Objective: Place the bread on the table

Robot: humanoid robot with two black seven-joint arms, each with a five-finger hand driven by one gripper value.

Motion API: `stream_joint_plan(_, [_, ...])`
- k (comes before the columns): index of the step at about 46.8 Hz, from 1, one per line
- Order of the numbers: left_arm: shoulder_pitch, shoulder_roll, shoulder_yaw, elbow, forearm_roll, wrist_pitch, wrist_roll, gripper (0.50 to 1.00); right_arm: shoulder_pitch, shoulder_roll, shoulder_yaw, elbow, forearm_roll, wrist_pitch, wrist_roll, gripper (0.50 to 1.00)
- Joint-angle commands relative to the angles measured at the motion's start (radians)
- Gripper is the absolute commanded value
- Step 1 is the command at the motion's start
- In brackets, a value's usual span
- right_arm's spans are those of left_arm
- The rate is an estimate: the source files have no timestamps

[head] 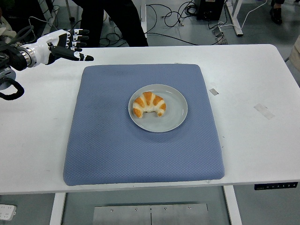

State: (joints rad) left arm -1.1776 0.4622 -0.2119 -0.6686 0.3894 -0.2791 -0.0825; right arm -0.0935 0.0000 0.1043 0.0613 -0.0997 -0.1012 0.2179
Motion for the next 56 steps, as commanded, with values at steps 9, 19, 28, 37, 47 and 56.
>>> stream_joint_plan(9, [-0.056,-0.026,0.034,0.001,0.011,0.000,0.009,0.971,0.000,0.000,0.000,0.000,0.000,0.000,0.000,1.000])
stream_joint_plan(19, [-0.128,-0.059,0.143,0.000,0.011,0.000,0.009,0.969,0.000,0.000,0.000,0.000,0.000,0.000,0.000,1.000])
stream_joint_plan(28, [-0.165,-0.086,0.186,0.000,0.019,-0.002,0.010,0.969,0.000,0.000,0.000,0.000,0.000,0.000,0.000,1.000])
stream_joint_plan(37, [-0.191,-0.114,0.186,0.000,0.095,-0.002,0.009,0.969,0.000,0.000,0.000,0.000,0.000,0.000,0.000,1.000])
stream_joint_plan(47, [-0.218,-0.152,0.186,-0.002,0.190,-0.011,0.007,0.969,0.000,0.000,0.000,0.000,0.000,0.000,0.000,1.000])
stream_joint_plan(56, [-0.243,-0.194,0.186,-0.002,0.279,-0.011,0.006,0.969,0.000,0.000,0.000,0.000,0.000,0.000,0.000,1.000])
